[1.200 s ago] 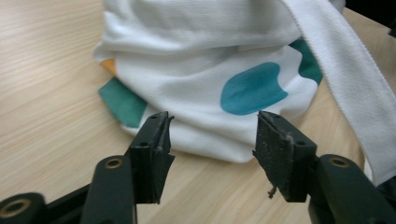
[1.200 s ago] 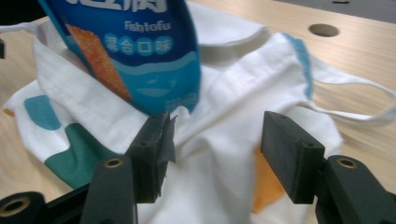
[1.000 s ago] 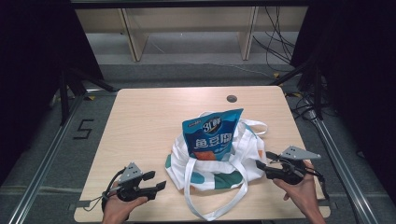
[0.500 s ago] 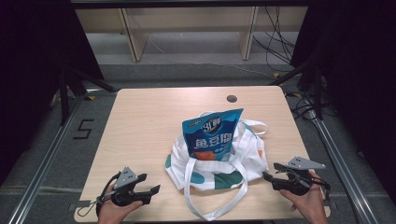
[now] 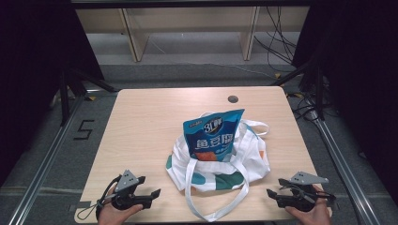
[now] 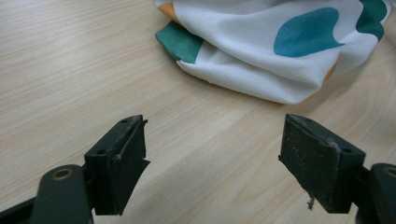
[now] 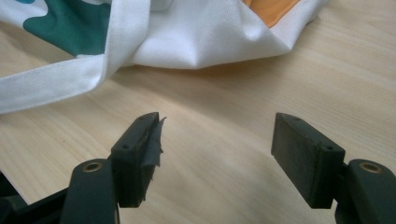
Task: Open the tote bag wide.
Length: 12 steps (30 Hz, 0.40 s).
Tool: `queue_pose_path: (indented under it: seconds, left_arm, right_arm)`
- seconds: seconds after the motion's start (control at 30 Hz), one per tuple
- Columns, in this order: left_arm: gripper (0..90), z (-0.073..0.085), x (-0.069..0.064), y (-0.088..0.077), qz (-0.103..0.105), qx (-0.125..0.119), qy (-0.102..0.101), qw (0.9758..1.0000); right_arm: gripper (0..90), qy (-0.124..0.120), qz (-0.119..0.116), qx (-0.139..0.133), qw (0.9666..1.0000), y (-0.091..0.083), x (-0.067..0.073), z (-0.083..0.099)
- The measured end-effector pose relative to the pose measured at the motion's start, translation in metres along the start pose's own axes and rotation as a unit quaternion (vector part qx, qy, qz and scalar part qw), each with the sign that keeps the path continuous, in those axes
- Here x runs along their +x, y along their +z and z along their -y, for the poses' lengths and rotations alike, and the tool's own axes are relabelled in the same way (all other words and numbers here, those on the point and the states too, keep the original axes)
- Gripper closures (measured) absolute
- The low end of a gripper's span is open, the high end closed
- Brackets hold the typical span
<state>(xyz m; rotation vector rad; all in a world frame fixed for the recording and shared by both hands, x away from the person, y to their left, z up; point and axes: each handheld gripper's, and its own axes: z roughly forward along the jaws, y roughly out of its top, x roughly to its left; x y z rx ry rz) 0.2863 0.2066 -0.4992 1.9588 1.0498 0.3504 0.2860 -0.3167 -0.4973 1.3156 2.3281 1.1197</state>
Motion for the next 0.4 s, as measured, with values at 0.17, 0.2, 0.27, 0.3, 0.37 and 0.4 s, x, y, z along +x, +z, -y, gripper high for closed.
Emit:
queue_pose_path:
  seconds: [0.17, 0.2, 0.27, 0.3, 0.37, 0.4]
  left_arm:
    - [20.9, -0.0004, 0.0017, 0.0000, 0.000, 0.012, 0.016, 0.9998]
    - [20.9, 0.0002, 0.0011, 0.0004, -0.001, 0.013, 0.006, 0.9999]
    - [20.8, -0.0001, 0.0014, 0.0022, -0.001, 0.001, 0.009, 1.0000]
    - [20.8, 0.0003, 0.0008, 0.0028, -0.003, -0.002, 0.005, 1.0000]
    - [20.8, 0.0002, 0.0011, 0.0030, -0.001, 0.000, 0.005, 1.0000]
    - [20.8, 0.0000, 0.0013, 0.0028, 0.000, 0.003, 0.006, 1.0000]
  right_arm:
    - [33.7, -0.009, 0.001, 0.009, 0.9999, 0.0025, -0.0004, 0.0014]
    - [33.7, -0.014, 0.005, 0.018, 0.9997, 0.0019, -0.0012, 0.0012]
    - [33.7, -0.012, 0.001, 0.020, 0.9997, 0.0032, -0.0011, 0.0016]
    - [33.7, -0.011, 0.000, 0.015, 0.9998, 0.0038, -0.0015, 0.0018]
    - [33.7, -0.013, 0.004, 0.021, 0.9997, 0.0024, -0.0023, 0.0011]
    - [33.6, -0.009, 0.001, 0.015, 0.9998, 0.0034, -0.0024, 0.0014]
